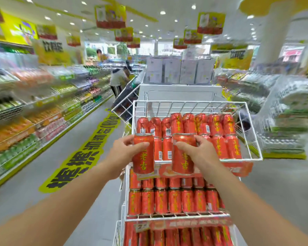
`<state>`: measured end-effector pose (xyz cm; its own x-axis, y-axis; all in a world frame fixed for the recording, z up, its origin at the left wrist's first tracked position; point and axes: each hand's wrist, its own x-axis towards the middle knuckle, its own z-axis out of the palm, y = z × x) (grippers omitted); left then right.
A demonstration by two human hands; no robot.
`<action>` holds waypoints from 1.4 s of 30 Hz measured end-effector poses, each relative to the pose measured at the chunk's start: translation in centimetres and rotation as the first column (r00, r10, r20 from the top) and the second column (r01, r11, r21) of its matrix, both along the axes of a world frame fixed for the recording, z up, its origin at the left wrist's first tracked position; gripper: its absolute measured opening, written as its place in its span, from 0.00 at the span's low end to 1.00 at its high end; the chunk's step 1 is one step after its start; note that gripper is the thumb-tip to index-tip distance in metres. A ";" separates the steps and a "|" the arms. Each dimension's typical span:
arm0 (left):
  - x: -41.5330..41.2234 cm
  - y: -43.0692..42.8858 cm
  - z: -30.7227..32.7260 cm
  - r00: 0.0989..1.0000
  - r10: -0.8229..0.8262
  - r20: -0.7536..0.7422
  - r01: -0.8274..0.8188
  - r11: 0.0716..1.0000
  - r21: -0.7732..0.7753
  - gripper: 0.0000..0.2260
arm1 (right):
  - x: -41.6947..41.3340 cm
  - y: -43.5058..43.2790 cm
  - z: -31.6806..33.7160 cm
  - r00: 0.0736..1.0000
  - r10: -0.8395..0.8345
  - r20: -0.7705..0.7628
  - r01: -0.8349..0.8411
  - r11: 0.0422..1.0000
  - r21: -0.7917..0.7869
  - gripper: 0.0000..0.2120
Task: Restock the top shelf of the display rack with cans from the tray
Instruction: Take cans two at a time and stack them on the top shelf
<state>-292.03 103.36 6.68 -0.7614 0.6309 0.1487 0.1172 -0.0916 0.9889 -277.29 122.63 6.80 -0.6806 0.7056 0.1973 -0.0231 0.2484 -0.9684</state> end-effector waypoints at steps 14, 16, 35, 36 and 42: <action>-4.6 8.1 1.8 0.976 0.182 -0.119 -0.202 0.961 -0.187 0.12 | -9.8 7.9 1.3 0.982 0.105 0.155 -0.116 0.991 0.065 0.29; -4.9 8.6 1.1 0.972 0.200 -0.121 -0.224 0.947 -0.232 0.15 | -10.8 8.1 0.4 0.977 0.103 0.189 -0.120 0.990 0.079 0.36; -9.3 12.9 -4.3 0.931 0.243 -0.272 -0.343 0.838 -0.425 0.18 | -14.0 6.8 -3.2 0.948 -0.047 0.316 -0.033 0.970 0.242 0.35; -9.0 12.9 -3.9 0.933 0.229 -0.279 -0.334 0.838 -0.431 0.19 | -14.1 6.7 -3.3 0.944 -0.054 0.327 -0.036 0.964 0.262 0.34; -9.6 13.2 -4.0 0.937 0.178 -0.300 -0.320 0.777 -0.542 0.23 | -14.7 5.7 -3.9 0.908 -0.129 0.399 -0.037 0.923 0.383 0.30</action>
<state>-301.63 116.58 2.63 -0.8955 0.4450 0.0032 0.2745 0.5466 0.7911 -291.95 128.35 2.87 -0.7264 0.6677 0.1627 0.3746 0.5832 -0.7208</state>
